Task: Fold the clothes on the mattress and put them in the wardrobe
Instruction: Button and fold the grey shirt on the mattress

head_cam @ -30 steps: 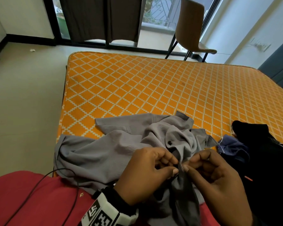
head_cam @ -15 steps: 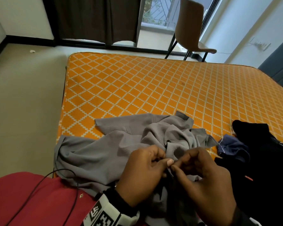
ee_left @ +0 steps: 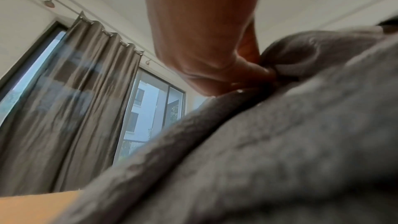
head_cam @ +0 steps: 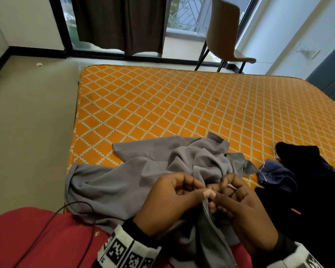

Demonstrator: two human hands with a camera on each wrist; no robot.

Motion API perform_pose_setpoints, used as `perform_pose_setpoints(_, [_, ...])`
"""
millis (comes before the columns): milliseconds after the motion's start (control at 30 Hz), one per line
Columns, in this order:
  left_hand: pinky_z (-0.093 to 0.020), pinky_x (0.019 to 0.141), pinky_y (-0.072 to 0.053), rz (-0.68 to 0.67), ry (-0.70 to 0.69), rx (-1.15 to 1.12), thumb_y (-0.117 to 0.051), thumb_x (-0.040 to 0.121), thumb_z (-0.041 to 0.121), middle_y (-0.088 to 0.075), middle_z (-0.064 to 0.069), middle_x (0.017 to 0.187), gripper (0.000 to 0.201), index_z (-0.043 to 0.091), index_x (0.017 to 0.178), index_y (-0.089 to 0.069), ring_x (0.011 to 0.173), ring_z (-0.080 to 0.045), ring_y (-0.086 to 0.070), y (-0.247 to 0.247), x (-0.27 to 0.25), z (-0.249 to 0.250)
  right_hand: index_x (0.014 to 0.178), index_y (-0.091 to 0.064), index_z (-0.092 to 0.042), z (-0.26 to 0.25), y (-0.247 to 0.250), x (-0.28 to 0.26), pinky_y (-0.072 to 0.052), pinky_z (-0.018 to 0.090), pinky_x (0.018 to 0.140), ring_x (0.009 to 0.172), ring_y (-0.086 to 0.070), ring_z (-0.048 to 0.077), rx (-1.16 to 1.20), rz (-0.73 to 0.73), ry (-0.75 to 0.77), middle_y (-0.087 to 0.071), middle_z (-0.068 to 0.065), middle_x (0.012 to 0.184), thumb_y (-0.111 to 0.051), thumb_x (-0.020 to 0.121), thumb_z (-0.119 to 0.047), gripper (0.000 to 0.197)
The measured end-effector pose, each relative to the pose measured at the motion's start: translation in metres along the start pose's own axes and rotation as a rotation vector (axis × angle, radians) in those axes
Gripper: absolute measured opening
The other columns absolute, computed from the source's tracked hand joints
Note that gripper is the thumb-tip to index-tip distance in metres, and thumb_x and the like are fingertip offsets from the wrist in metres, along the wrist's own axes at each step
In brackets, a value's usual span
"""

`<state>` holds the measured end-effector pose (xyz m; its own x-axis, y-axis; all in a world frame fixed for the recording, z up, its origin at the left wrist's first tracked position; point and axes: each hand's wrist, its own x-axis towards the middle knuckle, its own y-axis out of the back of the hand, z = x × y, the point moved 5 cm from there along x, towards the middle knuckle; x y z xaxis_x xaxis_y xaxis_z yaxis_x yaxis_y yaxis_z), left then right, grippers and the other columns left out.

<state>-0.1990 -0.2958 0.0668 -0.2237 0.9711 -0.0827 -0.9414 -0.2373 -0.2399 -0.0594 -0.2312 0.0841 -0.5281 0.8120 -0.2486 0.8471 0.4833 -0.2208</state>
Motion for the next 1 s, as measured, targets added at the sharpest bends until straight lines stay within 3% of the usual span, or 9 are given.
perform_pose_setpoints(233, [-0.031,0.072,-0.055,-0.113,0.038,0.133,-0.073,0.077,0.004,-0.071,-0.019,0.091,0.017,0.012,0.093,-0.074,0.077,-0.033,-0.067,0.013,0.003,-0.005,0.093,-0.049,-0.003,0.006,0.001,0.002,-0.052,0.03,0.053,0.058,-0.058,0.024,0.011,-0.133,-0.102,-0.058,0.012,0.074,-0.086,0.063,-0.011,0.048])
perform_pose_setpoints(333, [-0.031,0.07,-0.054,0.149,-0.051,0.392,-0.063,0.073,0.013,-0.074,-0.004,0.079,0.016,0.021,0.078,-0.076,0.074,-0.025,-0.068,0.045,0.01,-0.002,0.093,-0.052,-0.001,-0.019,0.017,0.011,-0.052,0.033,0.064,0.07,-0.061,0.027,-0.412,-0.133,0.168,-0.061,0.006,0.078,-0.074,0.079,-0.006,0.026])
perform_pose_setpoints(433, [-0.015,0.058,-0.044,0.36,-0.138,0.592,-0.061,0.082,0.0,-0.067,0.009,0.067,0.025,0.017,0.065,-0.069,0.064,-0.008,-0.062,0.066,0.008,0.014,0.096,-0.058,-0.013,-0.043,0.046,0.035,-0.051,0.022,0.067,0.081,-0.062,0.011,-0.967,-0.057,0.439,-0.059,-0.006,0.091,-0.067,0.089,-0.008,0.012])
perform_pose_setpoints(500, [-0.014,0.05,-0.035,0.405,-0.119,0.633,-0.056,0.084,-0.002,-0.058,0.01,0.057,0.025,0.011,0.065,-0.064,0.054,-0.007,-0.053,0.07,0.007,0.019,0.098,-0.058,-0.019,-0.041,0.085,0.069,-0.047,0.019,0.068,0.086,-0.058,0.009,-1.155,0.031,0.458,-0.054,-0.004,0.1,-0.067,0.089,-0.011,0.015])
perform_pose_setpoints(667, [-0.038,0.055,-0.024,0.502,-0.023,0.83,-0.047,0.096,0.015,-0.038,-0.003,0.054,0.039,0.014,0.057,-0.038,0.057,-0.029,-0.04,0.08,0.019,0.008,0.073,-0.067,-0.018,0.004,0.199,0.167,-0.053,0.045,0.07,0.085,-0.063,0.04,-1.184,0.335,-0.015,-0.067,0.022,0.097,-0.069,0.083,-0.004,0.017])
perform_pose_setpoints(767, [-0.039,0.06,-0.025,0.54,0.093,0.968,-0.044,0.098,0.011,-0.04,-0.009,0.062,0.039,0.017,0.06,-0.038,0.064,-0.031,-0.039,0.092,0.027,0.016,0.1,-0.068,-0.003,0.042,0.217,0.181,-0.05,0.043,0.091,0.106,-0.06,0.036,-1.207,0.195,-0.284,-0.064,0.019,0.121,-0.062,0.092,-0.017,0.018])
perform_pose_setpoints(833, [-0.037,0.06,-0.028,0.565,0.164,1.087,-0.044,0.097,0.011,-0.047,-0.012,0.073,0.025,0.014,0.072,-0.045,0.069,-0.032,-0.043,0.102,0.031,0.023,0.109,-0.063,-0.004,0.045,0.212,0.182,-0.045,0.035,0.09,0.109,-0.055,0.031,-1.251,0.129,-0.336,-0.059,0.017,0.126,-0.058,0.095,-0.022,0.023])
perform_pose_setpoints(933, [-0.042,0.076,-0.04,0.551,0.126,1.206,-0.052,0.088,0.006,-0.05,-0.013,0.103,0.012,0.012,0.097,-0.055,0.094,-0.035,-0.05,0.102,0.037,0.034,0.1,-0.074,-0.009,0.011,0.172,0.179,-0.04,0.03,0.092,0.125,-0.05,0.03,-1.096,0.148,-0.001,-0.057,0.017,0.132,-0.062,0.088,-0.013,0.017])
perform_pose_setpoints(1000, [-0.04,0.083,-0.045,0.489,0.012,1.061,-0.054,0.091,0.009,-0.049,-0.006,0.107,0.011,0.016,0.099,-0.055,0.097,-0.027,-0.052,0.086,0.045,0.044,0.089,-0.076,-0.013,-0.025,0.12,0.153,-0.041,0.029,0.086,0.111,-0.057,0.027,-1.006,0.07,0.362,-0.063,0.012,0.114,-0.062,0.083,-0.026,0.021])
